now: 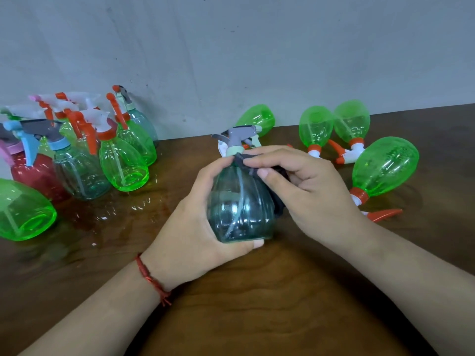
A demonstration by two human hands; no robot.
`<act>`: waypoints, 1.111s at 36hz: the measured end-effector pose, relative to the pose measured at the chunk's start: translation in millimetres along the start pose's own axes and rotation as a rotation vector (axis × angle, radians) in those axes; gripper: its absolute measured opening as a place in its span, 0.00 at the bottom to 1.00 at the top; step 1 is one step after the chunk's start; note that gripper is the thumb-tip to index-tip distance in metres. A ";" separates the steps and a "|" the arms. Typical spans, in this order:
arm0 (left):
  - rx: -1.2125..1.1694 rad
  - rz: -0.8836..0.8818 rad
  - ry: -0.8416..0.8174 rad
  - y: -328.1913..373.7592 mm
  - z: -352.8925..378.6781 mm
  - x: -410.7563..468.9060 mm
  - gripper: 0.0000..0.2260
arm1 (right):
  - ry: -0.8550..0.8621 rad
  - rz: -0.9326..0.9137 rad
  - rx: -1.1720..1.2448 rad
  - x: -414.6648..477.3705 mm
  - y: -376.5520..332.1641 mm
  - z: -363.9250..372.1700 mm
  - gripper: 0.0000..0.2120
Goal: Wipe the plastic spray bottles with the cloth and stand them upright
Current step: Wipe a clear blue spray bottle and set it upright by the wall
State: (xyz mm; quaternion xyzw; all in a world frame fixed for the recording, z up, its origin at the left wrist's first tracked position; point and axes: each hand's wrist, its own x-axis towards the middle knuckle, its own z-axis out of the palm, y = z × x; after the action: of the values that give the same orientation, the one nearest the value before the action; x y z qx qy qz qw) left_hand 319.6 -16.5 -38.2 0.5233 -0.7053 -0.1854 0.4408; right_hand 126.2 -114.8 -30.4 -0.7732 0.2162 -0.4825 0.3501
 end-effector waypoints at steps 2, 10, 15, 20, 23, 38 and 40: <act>-0.009 -0.047 0.044 -0.8 0.8 -0.4 0.51 | -0.020 -0.051 -0.053 -1.8 -0.3 0.6 0.12; -0.053 -0.235 0.224 -9.7 -7.7 4.4 0.49 | -0.120 -0.335 -0.247 -8.5 -5.9 4.4 0.11; -0.056 -0.280 0.251 -8.1 -5.4 5.9 0.47 | -0.138 -0.445 -0.321 -8.2 -5.0 6.9 0.12; 0.004 -0.161 0.156 -6.3 -6.8 3.4 0.50 | -0.070 -0.283 -0.261 -9.4 -3.2 6.4 0.13; -0.009 -0.068 0.084 -2.6 -3.9 0.5 0.51 | 0.014 -0.075 -0.084 -4.2 -2.3 4.1 0.12; 0.013 0.000 -0.027 -6.1 -2.7 0.4 0.53 | 0.105 0.031 0.051 -2.3 0.7 5.0 0.15; 0.041 0.026 -0.001 -6.4 -0.1 0.7 0.53 | 0.078 0.000 0.004 -3.6 -0.5 4.9 0.15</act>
State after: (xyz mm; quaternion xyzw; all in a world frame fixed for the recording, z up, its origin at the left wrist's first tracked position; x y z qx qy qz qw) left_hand 323.2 -19.6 -42.4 0.5229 -0.7158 -0.1656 0.4321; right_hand 129.0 -110.4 -33.6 -0.7531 0.2288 -0.5127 0.3428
